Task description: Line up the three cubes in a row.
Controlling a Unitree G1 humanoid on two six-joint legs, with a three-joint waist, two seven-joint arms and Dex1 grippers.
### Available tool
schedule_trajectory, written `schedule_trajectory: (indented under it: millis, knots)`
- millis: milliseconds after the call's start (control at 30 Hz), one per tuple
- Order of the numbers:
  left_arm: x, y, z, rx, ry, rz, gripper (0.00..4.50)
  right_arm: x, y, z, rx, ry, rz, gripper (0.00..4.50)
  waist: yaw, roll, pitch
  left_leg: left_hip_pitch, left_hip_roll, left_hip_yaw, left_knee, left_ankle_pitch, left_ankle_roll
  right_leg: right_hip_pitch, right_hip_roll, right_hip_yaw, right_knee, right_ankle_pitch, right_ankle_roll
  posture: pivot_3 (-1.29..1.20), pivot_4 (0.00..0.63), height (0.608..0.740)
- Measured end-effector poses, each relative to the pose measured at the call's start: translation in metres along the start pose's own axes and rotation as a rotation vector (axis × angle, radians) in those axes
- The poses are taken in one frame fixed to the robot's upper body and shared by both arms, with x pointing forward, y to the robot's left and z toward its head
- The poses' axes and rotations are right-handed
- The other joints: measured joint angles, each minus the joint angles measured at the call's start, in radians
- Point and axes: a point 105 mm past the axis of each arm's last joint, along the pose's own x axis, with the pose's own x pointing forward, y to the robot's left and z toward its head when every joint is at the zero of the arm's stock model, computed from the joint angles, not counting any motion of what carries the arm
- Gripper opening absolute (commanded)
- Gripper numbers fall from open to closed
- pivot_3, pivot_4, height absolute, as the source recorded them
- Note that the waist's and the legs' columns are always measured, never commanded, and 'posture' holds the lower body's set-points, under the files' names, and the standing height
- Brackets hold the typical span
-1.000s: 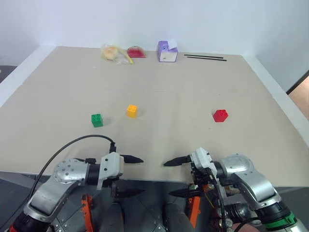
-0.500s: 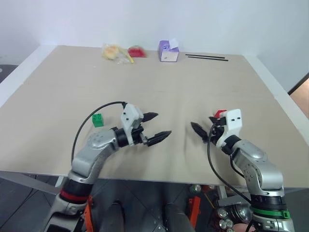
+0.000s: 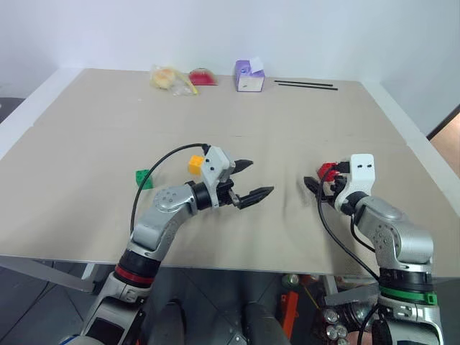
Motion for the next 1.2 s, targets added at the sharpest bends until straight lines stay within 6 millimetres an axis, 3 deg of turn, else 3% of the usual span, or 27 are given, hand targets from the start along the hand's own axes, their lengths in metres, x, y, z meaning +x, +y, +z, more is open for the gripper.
schedule_trajectory:
  millis: [133, 500, 533, 600, 833, 1000, 1133, 1200]
  knots:
    - [0.002, -0.001, 0.001, -0.001, -0.01, -0.003, 4.46, 0.005, -0.009, -0.006, 0.005, 0.031, -0.028, 4.5, 0.0, 0.0, 0.0, 0.0, 0.0, 0.0, -0.001, 0.0, 0.0, 0.0, 0.0, 0.0, 0.0, 0.0, 0.001, 0.0, 0.15, 0.74]
    - [0.003, -0.001, 0.003, 0.009, -0.02, 0.005, 4.46, 0.02, -0.019, 0.002, 0.008, 0.012, -0.045, 4.5, 0.0, 0.0, 0.0, 0.0, 0.0, 0.0, -0.001, 0.0, 0.0, 0.0, 0.0, 0.0, 0.0, 0.0, 0.001, 0.0, 0.15, 0.74]
    - [0.003, -0.001, 0.003, 0.009, -0.02, 0.005, 4.5, 0.021, -0.019, 0.003, 0.01, 0.01, -0.043, 3.98, 0.0, 0.0, 0.0, 0.0, 0.0, 0.0, -0.001, 0.0, 0.0, 0.0, 0.0, 0.0, 0.0, 0.0, 0.001, 0.0, 0.15, 0.74]
    - [0.003, -0.001, 0.003, 0.01, -0.02, 0.006, 4.5, 0.022, -0.019, 0.003, 0.011, 0.009, -0.042, 3.68, 0.0, 0.0, 0.0, 0.0, 0.0, 0.0, -0.001, 0.0, 0.0, 0.0, 0.0, 0.0, 0.0, 0.0, 0.001, 0.0, 0.15, 0.74]
    - [0.002, 0.0, 0.002, 0.013, -0.016, 0.01, 4.5, 0.023, -0.02, 0.001, 0.016, 0.014, -0.045, 1.25, 0.0, 0.0, 0.0, 0.0, 0.0, 0.0, -0.001, 0.0, 0.0, 0.0, 0.0, 0.0, 0.0, 0.0, 0.001, 0.0, 0.15, 0.74]
    - [0.0, 0.001, 0.002, 0.019, -0.008, 0.013, 4.5, 0.023, -0.015, 0.006, -0.009, -0.015, -0.001, 1.22, 0.0, 0.0, 0.0, 0.0, 0.0, 0.0, -0.001, 0.0, 0.0, 0.0, 0.0, 0.0, 0.0, 0.0, 0.001, 0.0, 0.15, 0.74]
    - [-0.01, 0.003, 0.0, 0.051, 0.024, -0.003, 4.5, 0.015, 0.0, 0.018, -0.181, -0.036, 0.192, 1.22, -0.001, 0.001, 0.0, 0.0, 0.0, 0.0, -0.002, 0.0, 0.0, -0.001, 0.0, 0.001, 0.0, -0.001, 0.002, 0.0, 0.15, 0.74]
    - [-0.024, 0.001, -0.005, 0.063, 0.056, -0.038, 4.5, 0.003, 0.018, 0.022, -0.277, -0.04, 0.361, 1.22, -0.003, 0.001, 0.0, 0.0, 0.0, 0.0, -0.003, 0.0, 0.0, -0.001, 0.001, 0.001, 0.0, -0.001, 0.002, 0.0, 0.15, 0.74]
